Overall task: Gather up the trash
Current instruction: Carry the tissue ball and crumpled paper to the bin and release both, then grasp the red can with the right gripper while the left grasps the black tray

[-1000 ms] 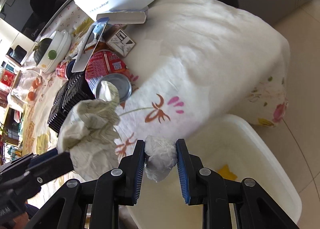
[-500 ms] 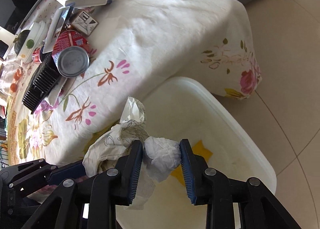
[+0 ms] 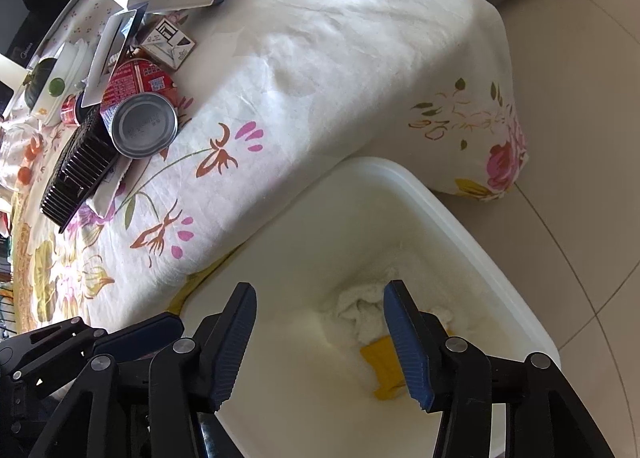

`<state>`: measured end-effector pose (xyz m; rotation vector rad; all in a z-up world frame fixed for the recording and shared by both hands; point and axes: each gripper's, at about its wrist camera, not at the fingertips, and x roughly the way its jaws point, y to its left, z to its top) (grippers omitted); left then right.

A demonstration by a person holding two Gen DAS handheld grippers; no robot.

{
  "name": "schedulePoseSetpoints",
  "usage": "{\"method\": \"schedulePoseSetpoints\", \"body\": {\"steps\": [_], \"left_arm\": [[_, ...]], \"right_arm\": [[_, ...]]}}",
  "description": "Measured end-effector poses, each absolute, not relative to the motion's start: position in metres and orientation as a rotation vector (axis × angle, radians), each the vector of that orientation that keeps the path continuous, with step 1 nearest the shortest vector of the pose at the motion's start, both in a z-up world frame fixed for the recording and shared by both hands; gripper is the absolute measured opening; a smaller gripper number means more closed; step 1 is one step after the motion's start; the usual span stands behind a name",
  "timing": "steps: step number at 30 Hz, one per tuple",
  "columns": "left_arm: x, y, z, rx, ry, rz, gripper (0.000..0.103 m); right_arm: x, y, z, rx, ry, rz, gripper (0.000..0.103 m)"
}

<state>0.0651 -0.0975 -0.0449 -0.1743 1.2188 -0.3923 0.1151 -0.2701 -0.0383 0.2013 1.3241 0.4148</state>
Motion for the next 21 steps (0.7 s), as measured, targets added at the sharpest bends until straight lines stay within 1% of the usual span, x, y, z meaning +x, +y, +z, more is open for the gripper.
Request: {"method": "schedulePoseSetpoints", "body": {"steps": [8, 14, 15, 17, 18, 19, 21], "left_arm": [[0.069, -0.067, -0.019, -0.244, 1.157, -0.367, 0.037], [0.078, -0.003, 0.014, -0.405, 1.058, -0.277, 0.037], [0.079, 0.012, 0.018, -0.443, 1.045, -0.252, 0.038], [0.081, 0.043, 0.024, -0.515, 1.023, -0.18, 0.048], [0.082, 0.06, 0.026, -0.551, 1.013, -0.14, 0.054], [0.084, 0.072, 0.026, -0.588, 1.009, -0.099, 0.056], [0.084, 0.097, 0.025, -0.662, 1.016, -0.047, 0.056]], "right_arm": [[0.117, -0.261, -0.036, 0.199, 1.312, 0.424, 0.064], [0.119, -0.257, -0.023, 0.224, 1.259, 0.448, 0.07], [0.119, -0.257, -0.022, 0.228, 1.253, 0.451, 0.071], [0.12, -0.257, -0.021, 0.23, 1.247, 0.45, 0.072], [0.12, -0.257, -0.022, 0.232, 1.246, 0.449, 0.072], [0.121, -0.257, -0.022, 0.234, 1.247, 0.448, 0.072], [0.122, -0.257, -0.023, 0.238, 1.247, 0.447, 0.072]]}}
